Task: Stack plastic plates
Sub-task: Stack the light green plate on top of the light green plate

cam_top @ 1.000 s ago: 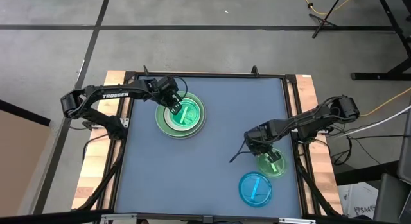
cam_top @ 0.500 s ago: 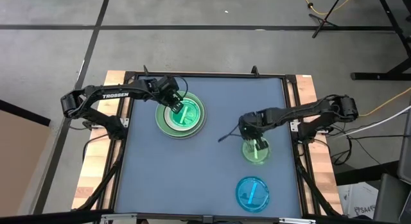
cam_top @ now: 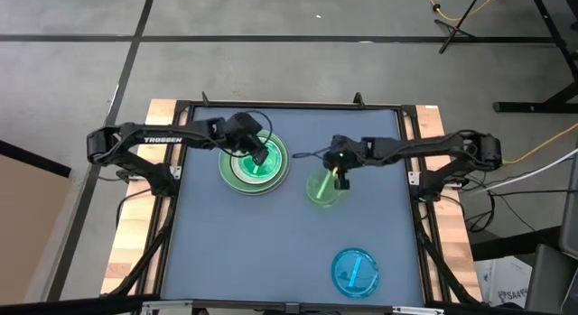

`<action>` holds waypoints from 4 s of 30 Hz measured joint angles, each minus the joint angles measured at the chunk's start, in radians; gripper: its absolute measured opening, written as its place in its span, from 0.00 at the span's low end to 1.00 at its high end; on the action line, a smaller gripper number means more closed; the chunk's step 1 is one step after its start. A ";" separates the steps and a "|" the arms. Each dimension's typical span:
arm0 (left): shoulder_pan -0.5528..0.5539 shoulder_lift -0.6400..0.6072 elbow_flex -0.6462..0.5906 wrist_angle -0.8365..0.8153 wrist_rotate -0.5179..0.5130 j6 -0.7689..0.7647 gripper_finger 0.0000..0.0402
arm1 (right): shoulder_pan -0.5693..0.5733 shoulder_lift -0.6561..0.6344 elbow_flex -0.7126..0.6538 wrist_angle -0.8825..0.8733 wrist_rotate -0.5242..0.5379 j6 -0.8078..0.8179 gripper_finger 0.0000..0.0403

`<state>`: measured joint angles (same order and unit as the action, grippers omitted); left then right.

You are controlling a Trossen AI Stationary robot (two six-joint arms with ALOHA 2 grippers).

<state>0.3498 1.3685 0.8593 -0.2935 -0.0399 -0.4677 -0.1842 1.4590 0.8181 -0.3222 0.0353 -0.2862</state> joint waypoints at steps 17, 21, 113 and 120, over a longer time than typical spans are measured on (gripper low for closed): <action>-0.280 0.000 0.000 0.186 -0.297 -0.106 0.24 | -0.006 -0.001 0.000 0.149 0.117 0.234 0.00; -0.328 0.000 0.000 0.200 -0.365 -0.107 0.24 | -0.006 -0.001 0.000 0.155 0.121 0.241 0.00; -0.331 0.347 0.000 0.465 -0.433 -0.099 0.01 | -0.006 -0.001 0.000 0.250 0.077 0.241 0.06; -0.331 0.347 0.000 0.465 -0.433 -0.099 0.02 | -0.006 -0.001 0.000 0.252 0.076 0.241 0.21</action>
<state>0.0189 1.7157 0.8597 0.1711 -0.4726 -0.5668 -0.1902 1.4578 0.8181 -0.0706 0.1116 -0.0456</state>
